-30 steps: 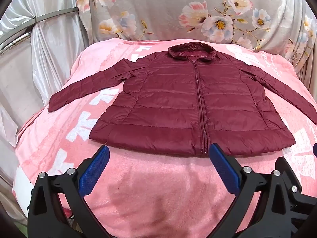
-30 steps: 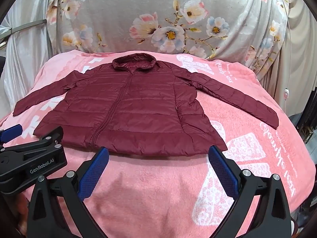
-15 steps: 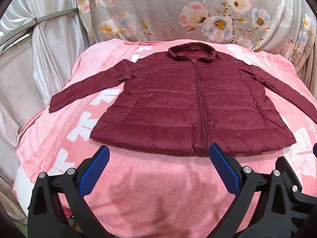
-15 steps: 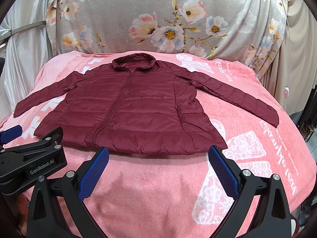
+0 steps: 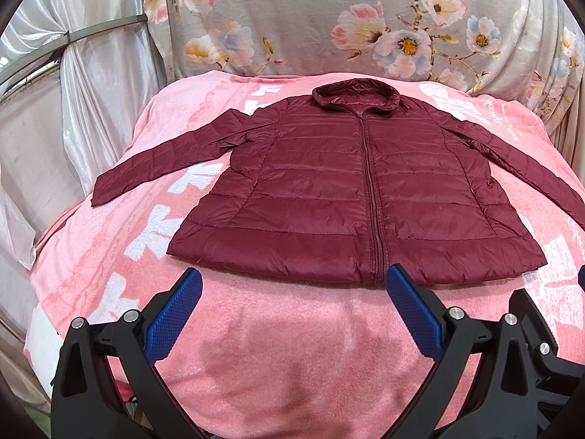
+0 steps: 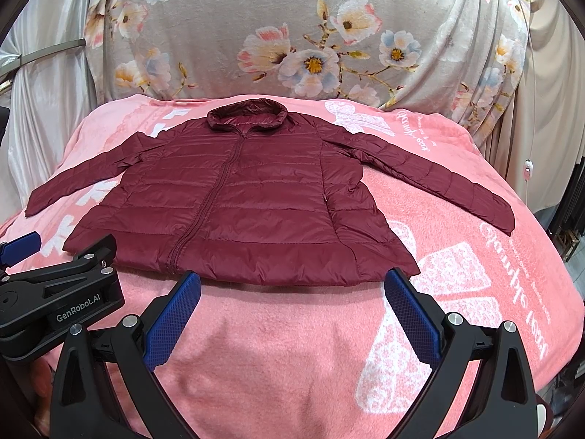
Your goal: Fold large clothes
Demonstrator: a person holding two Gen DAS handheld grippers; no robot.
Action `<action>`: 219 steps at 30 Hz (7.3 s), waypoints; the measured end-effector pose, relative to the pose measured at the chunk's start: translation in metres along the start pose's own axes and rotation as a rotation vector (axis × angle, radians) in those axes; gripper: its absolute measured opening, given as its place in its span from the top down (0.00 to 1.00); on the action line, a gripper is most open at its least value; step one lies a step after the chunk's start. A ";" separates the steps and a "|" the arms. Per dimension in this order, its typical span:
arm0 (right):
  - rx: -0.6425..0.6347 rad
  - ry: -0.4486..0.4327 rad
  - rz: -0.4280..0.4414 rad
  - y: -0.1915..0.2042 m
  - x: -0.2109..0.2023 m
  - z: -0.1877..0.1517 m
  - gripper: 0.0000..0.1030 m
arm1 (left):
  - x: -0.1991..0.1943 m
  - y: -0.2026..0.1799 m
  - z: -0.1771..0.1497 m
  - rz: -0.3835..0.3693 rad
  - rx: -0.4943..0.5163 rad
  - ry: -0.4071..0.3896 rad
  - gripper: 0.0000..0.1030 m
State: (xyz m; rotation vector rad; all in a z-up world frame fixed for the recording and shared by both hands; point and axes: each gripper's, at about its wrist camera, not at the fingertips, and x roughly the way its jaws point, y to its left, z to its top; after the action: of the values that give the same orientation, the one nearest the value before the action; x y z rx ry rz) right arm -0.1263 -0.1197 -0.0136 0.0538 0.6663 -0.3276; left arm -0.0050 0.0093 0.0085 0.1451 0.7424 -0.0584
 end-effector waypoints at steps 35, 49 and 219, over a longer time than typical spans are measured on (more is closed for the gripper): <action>0.002 -0.005 0.004 0.000 -0.002 0.000 0.05 | -0.001 0.000 0.000 0.000 0.001 -0.001 0.05; 0.003 -0.006 0.006 0.000 -0.001 0.000 0.05 | -0.001 0.000 0.000 0.001 0.001 -0.003 0.05; -0.150 0.189 0.253 0.029 0.372 0.186 0.89 | 0.321 -0.047 0.152 -0.045 -0.084 0.106 0.52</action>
State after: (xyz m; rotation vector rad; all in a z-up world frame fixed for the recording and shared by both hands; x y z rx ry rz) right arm 0.2684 -0.2248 -0.0971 0.0257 0.8601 -0.0286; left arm 0.3278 -0.0607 -0.1033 0.0517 0.8532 -0.0628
